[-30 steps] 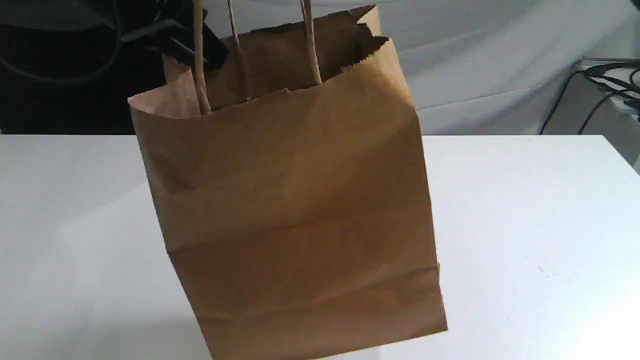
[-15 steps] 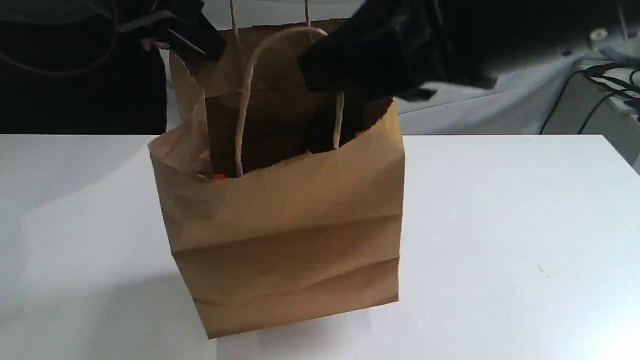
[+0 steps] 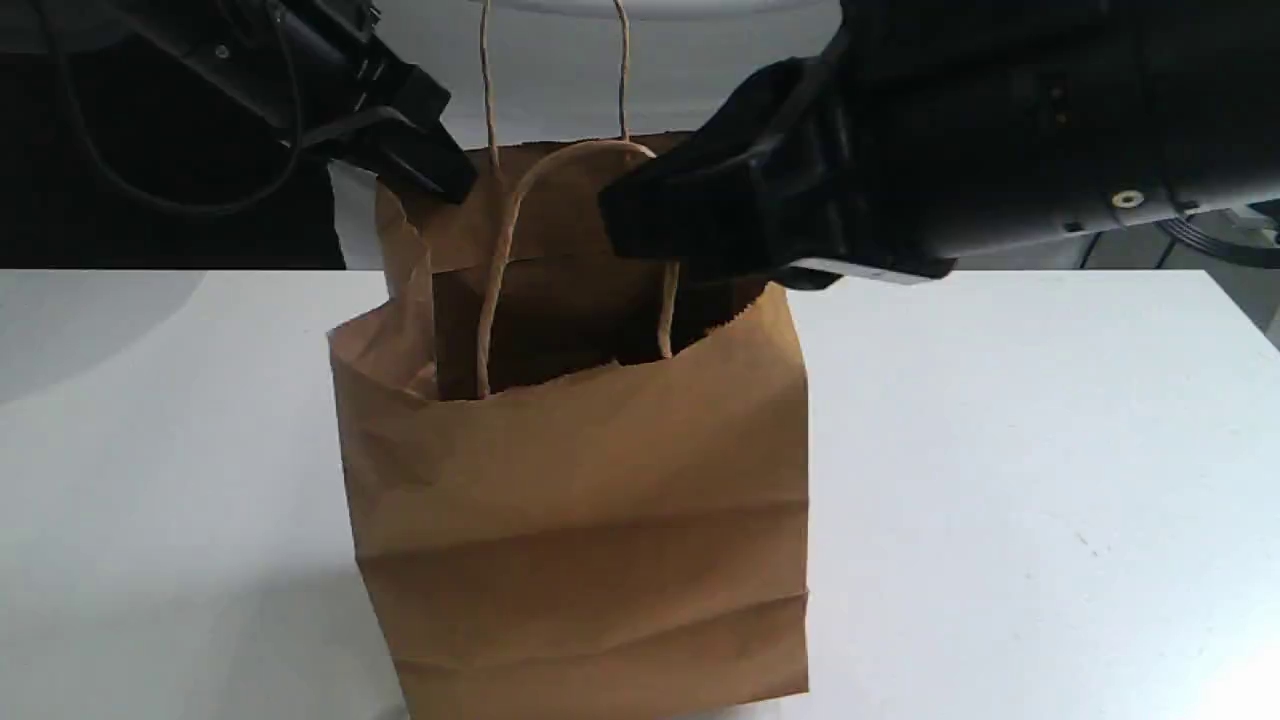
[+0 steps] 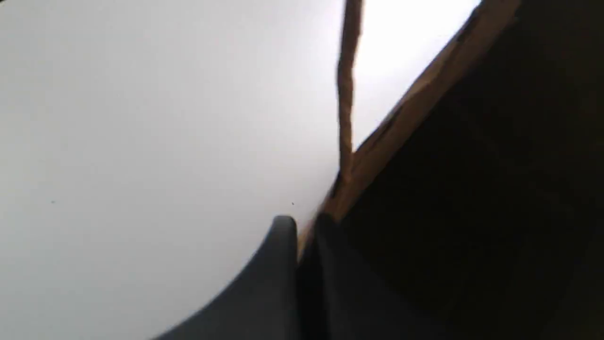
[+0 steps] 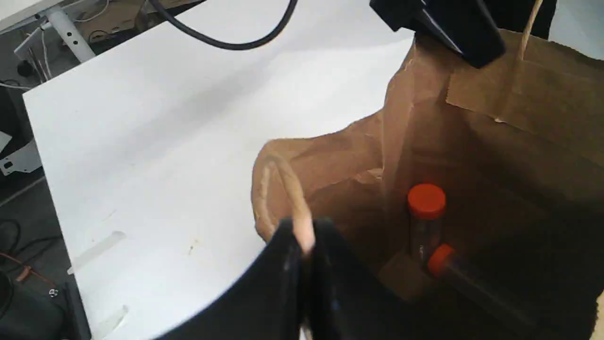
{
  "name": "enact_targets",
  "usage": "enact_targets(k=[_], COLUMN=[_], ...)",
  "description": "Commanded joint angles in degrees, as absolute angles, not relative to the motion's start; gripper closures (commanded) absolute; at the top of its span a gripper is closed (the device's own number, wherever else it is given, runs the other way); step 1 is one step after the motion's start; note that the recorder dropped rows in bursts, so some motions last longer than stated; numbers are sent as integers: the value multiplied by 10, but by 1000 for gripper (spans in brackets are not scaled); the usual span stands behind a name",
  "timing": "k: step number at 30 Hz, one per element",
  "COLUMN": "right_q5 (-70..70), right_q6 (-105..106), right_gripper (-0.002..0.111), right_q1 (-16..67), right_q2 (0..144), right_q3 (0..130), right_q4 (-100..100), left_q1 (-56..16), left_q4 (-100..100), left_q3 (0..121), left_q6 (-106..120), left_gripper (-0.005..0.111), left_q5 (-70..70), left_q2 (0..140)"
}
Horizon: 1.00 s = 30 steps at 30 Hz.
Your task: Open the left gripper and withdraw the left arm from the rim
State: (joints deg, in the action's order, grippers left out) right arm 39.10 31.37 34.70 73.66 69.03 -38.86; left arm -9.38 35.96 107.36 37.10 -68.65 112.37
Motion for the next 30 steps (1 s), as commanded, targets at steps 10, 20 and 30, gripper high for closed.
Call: enact_targets(k=[10,20,30], right_q5=[376,375,375], right_q6=[310,310,310], right_gripper=[108,108,108], right_q1=[348,348,348], right_q2=[737,737,737], right_q3=[644,644,644], right_q4=[-394,-396,-396], left_q1=[-93,-93,-92], left_q4=[368,370,351], left_q3=[1076,1076,1076], left_q6=[367,361,361], left_gripper=[102,58,56], left_q5=[-676,-677,-654], left_q2=[1122,1122,1106])
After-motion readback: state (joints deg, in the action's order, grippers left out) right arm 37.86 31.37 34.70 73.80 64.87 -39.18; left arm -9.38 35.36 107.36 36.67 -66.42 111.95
